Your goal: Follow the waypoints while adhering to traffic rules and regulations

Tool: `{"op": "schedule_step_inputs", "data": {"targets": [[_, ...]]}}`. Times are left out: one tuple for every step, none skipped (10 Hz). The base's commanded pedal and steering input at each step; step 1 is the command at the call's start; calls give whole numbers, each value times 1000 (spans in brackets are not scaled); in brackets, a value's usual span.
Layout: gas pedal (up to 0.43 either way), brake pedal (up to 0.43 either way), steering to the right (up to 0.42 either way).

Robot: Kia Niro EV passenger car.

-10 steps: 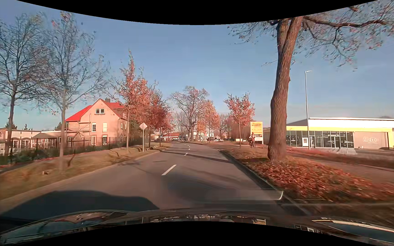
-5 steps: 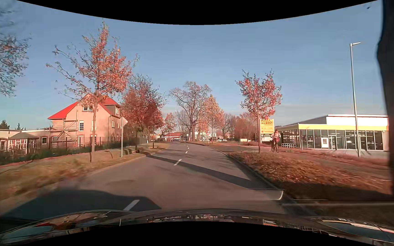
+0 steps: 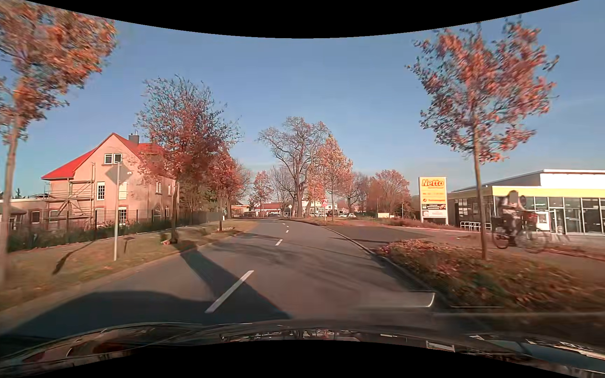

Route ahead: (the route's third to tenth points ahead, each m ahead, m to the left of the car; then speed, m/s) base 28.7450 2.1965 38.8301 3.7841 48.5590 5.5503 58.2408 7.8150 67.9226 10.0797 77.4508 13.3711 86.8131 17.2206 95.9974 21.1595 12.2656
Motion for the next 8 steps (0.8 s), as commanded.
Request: {"op": "schedule_step_inputs", "data": {"targets": [[110,0,-16],[110,0,-16],[118,0,-16],[118,0,-16],[118,0,-16],[118,0,-16],[118,0,-16],[118,0,-16]]}}
